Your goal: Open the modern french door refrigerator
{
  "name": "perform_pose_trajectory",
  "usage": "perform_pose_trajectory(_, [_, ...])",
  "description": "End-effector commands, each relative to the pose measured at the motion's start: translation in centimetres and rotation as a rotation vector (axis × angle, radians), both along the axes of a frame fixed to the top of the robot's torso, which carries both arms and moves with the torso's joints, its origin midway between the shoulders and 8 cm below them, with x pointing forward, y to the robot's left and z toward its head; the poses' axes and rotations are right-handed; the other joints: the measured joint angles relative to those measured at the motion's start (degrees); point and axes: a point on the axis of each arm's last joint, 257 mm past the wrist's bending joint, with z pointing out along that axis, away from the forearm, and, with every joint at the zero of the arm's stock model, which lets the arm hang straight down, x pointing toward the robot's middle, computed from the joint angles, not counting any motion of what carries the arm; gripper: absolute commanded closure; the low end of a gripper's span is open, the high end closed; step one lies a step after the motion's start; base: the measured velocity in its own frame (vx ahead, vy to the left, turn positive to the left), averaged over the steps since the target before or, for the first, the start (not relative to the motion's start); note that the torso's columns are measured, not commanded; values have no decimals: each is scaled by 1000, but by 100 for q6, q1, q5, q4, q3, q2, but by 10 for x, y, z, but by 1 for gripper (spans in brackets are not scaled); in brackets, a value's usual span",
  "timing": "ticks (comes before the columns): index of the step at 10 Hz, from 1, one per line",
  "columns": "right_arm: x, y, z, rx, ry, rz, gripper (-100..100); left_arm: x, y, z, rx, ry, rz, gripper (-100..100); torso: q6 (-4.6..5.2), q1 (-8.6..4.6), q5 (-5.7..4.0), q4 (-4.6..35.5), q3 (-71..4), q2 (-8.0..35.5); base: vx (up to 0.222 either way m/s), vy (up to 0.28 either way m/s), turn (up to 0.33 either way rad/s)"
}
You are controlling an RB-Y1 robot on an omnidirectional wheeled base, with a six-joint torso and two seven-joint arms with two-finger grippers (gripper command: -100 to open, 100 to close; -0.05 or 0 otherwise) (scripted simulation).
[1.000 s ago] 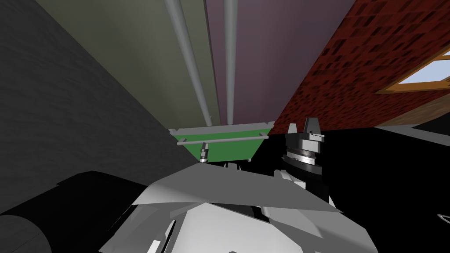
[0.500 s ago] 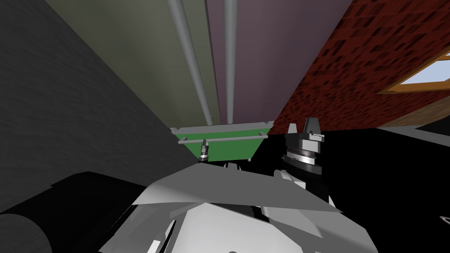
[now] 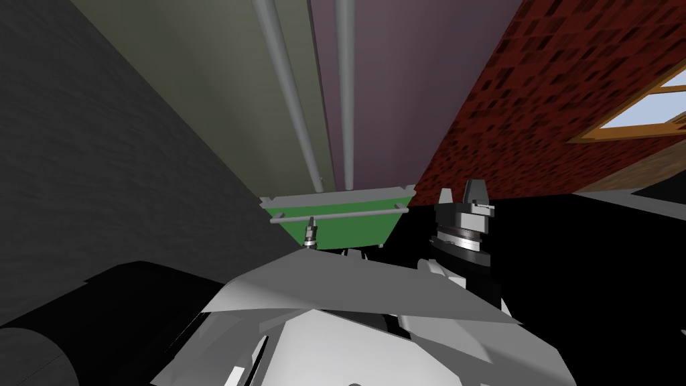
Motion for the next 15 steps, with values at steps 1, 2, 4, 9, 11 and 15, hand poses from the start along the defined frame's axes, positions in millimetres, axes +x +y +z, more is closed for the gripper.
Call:
perform_pose_trajectory(1, [0, 0, 0, 0, 0, 0, 0, 7, 1, 3, 0, 0, -5, 100, 2, -2, -7, 13, 1, 7, -82, -38, 28])
perform_pose_trajectory(2, [0, 0, 0, 0, 0, 0, 0, 11, 1, 3, 0, 6, -7, 100, 1, -24, -16, 25, 20, 44, -124, -37, 42])
perform_pose_trajectory(4, [0, 0, 0, 0, 0, 0, 0, 18, 2, 3, -1, 17, -10, 100, -2, -22, -20, 30, 26, 51, -120, -25, 20])
perform_pose_trajectory(9, [0, 0, 0, 0, 0, 0, 0, 32, 4, 8, -1, 24, -18, 100, 2, -31, -30, 35, 10, 35, -98, -31, 22])
perform_pose_trajectory(11, [0, 0, 0, 0, 0, 0, 0, 33, 3, 8, -2, 30, -24, 100, 0, -41, -33, 40, 20, 54, -138, -31, 29])
perform_pose_trajectory(15, [0, 0, 0, 0, 0, 0, 0, 33, 1, 10, -1, 27, -30, 100, 1, -37, -35, 42, 14, 43, -168, -37, 20])
